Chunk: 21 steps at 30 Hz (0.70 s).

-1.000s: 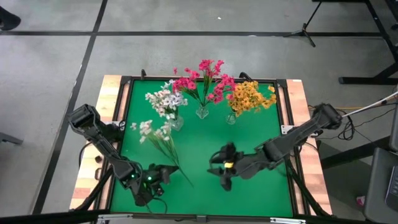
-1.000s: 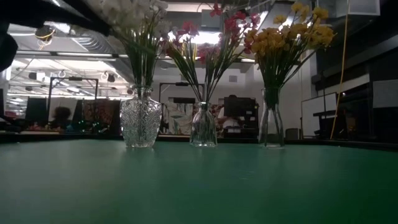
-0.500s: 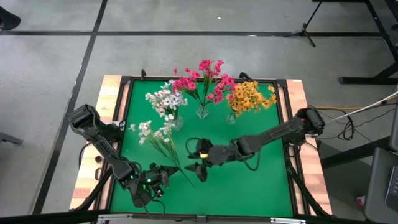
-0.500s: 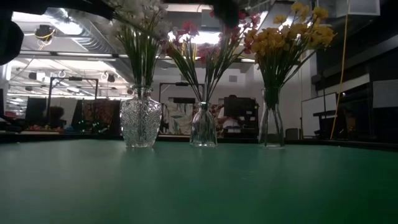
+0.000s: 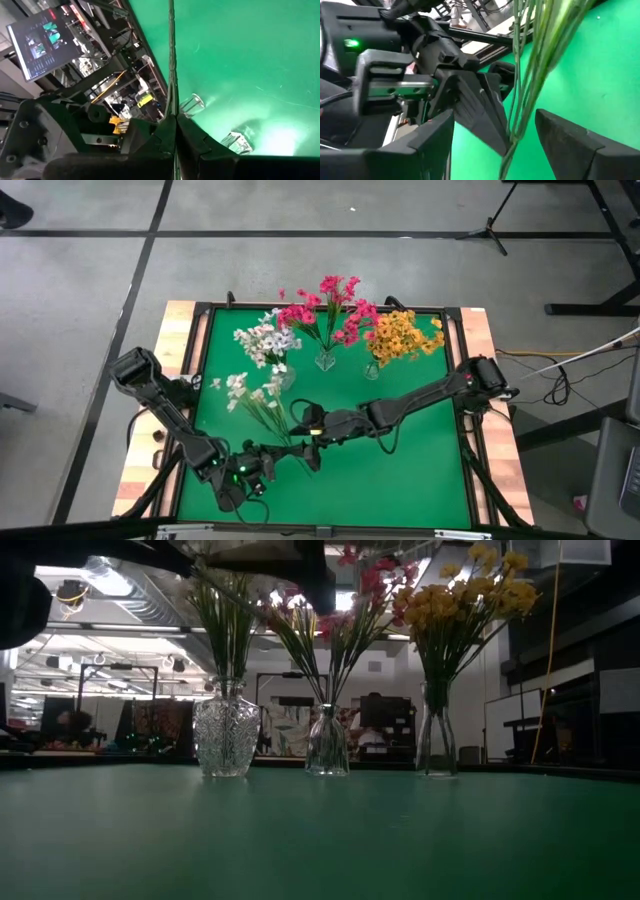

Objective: Sort flowers into vase by color
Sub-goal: Put the white flower into the left transparent vase

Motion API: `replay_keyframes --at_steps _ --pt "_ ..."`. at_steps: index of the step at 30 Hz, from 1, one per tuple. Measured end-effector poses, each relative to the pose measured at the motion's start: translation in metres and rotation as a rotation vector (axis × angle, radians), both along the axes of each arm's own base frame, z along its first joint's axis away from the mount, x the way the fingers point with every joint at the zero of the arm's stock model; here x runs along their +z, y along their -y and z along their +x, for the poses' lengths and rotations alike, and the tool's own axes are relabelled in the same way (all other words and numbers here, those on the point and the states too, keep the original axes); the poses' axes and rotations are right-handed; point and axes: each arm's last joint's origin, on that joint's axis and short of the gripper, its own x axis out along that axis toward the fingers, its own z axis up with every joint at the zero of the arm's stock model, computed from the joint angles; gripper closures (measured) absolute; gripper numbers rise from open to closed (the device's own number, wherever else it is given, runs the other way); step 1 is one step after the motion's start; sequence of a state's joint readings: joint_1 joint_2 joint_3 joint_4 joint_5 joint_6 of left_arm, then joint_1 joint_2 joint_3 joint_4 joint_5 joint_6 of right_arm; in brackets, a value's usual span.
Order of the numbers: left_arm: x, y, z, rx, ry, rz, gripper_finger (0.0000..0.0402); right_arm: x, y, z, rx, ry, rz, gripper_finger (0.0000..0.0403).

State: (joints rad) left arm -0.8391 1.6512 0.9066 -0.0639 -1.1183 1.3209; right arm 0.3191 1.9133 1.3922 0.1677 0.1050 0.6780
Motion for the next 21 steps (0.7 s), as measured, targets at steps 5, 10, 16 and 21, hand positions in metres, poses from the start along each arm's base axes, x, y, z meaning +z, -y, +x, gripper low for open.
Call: replay_keyframes --at_steps 5,10,16,21 --pt "0.001 -0.005 0.006 0.0 -0.011 -0.003 0.0401 -0.003 0.003 0.004 -0.027 0.012 -0.015 0.0125" --pt "0.003 -0.007 0.011 0.007 0.005 -0.014 0.0401 -0.01 0.005 0.006 -0.083 0.003 -0.058 0.0125" --pt "0.004 -0.006 0.012 0.004 0.021 -0.027 0.0401 -0.015 0.008 0.008 -0.132 -0.007 -0.081 0.0125" --pt "0.004 -0.006 0.012 0.004 0.021 -0.026 0.0401 -0.016 0.013 0.009 -0.144 -0.012 -0.082 0.0139"
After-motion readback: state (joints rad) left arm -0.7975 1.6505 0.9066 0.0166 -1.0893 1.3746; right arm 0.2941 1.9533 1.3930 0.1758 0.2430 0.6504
